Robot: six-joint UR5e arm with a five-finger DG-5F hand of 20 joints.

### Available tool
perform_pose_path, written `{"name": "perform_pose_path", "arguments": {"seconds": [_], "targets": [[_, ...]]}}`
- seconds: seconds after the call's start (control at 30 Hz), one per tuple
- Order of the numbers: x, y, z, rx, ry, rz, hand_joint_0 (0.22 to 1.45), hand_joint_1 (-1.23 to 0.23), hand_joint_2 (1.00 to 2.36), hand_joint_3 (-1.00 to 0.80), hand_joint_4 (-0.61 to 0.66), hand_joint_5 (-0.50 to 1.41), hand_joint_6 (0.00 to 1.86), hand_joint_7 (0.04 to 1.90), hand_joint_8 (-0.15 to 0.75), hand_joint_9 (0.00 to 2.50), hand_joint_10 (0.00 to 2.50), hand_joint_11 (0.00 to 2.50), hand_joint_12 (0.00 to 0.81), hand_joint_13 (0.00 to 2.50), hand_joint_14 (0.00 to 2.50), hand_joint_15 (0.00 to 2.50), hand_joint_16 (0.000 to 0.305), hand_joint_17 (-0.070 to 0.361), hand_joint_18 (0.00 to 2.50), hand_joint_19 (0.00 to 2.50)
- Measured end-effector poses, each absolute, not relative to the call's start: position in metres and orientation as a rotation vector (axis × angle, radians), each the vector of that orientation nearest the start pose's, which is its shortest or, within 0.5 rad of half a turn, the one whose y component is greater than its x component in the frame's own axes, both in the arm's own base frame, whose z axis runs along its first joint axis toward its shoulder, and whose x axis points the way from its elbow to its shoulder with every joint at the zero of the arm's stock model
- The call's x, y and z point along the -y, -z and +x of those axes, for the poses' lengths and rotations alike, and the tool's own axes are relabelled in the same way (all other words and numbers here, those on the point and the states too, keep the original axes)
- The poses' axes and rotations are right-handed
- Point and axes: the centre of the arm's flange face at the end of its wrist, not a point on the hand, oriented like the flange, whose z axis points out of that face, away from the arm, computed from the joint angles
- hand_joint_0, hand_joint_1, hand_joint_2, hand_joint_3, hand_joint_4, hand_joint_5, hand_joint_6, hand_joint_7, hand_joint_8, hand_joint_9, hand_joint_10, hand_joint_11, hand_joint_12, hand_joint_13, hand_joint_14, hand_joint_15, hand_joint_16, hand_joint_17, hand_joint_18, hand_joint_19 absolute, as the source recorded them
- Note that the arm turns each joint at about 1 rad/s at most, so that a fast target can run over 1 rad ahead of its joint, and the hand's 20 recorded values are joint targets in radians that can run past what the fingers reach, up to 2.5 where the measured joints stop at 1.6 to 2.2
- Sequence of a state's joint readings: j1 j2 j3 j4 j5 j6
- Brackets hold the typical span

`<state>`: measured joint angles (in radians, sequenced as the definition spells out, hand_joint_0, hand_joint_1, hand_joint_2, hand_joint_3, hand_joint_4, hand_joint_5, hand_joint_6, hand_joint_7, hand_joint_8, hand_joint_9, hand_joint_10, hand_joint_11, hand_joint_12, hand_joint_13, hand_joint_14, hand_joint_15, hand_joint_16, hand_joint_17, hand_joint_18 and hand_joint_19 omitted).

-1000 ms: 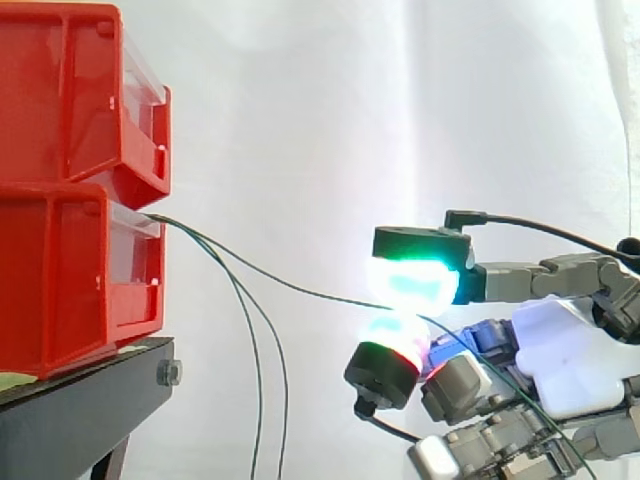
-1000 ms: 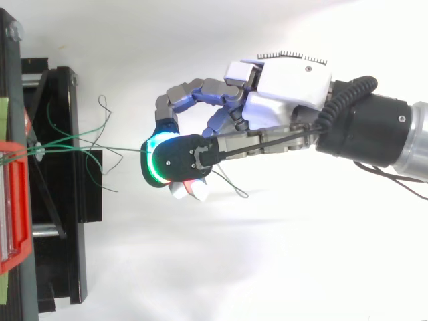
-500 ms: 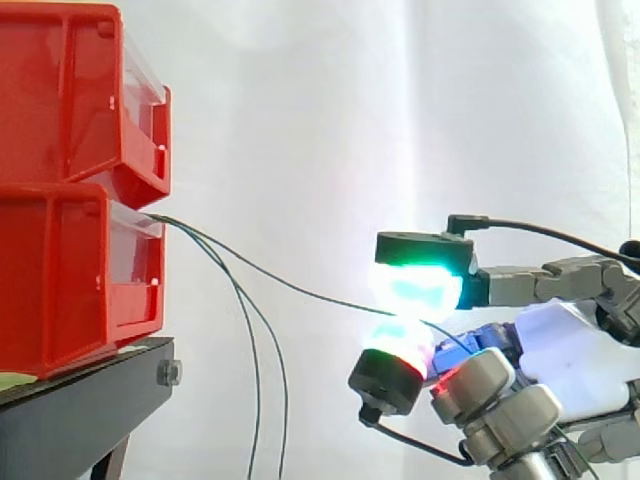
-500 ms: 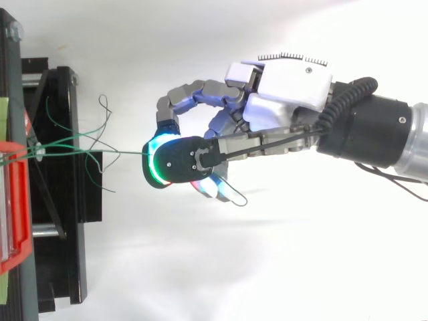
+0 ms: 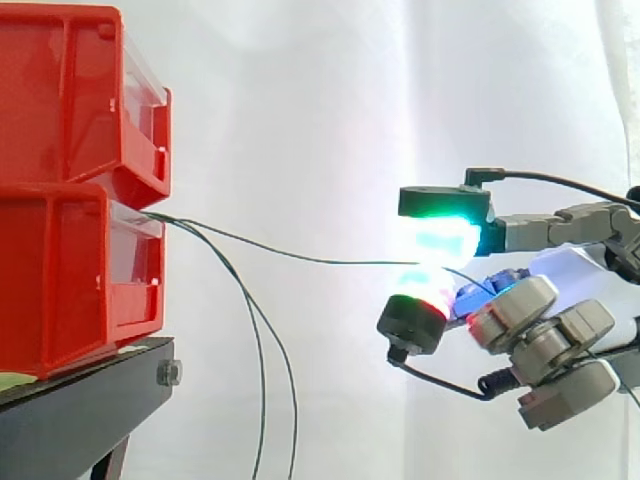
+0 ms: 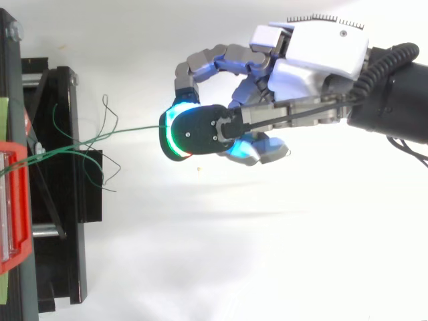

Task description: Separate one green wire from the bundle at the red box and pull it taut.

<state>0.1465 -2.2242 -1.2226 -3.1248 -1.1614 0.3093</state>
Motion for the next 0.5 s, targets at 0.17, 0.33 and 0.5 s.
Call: {"name": "perform_pose_path", "arguments": {"seconds": [0.17,0.33,0.5], "targets": [[0.0720,-0.2612,0.7091,-1.030,-1.010,1.671,0.64,-0.79,1.03,-0.06,0.07,-0.13,0.86,1.30,0.274,1.26,0.62,1.70,0.323,1.21,0.94,1.59,0.042,0.094,1.24,1.54],[0.0682,-0.2614,0.7096,-1.043,-1.010,1.662,0.64,-0.79,1.03,-0.06,0.07,-0.13,0.86,1.30,0.273,1.16,1.30,1.60,0.328,1.15,1.31,1.53,0.042,0.094,1.26,1.61],[0.0650,-0.2615,0.7099,-1.051,-1.007,1.654,0.64,-0.79,1.03,-0.06,0.06,-0.13,0.86,1.29,0.272,1.15,1.36,1.59,0.330,1.14,1.33,1.52,0.041,0.092,1.26,1.59]]}}
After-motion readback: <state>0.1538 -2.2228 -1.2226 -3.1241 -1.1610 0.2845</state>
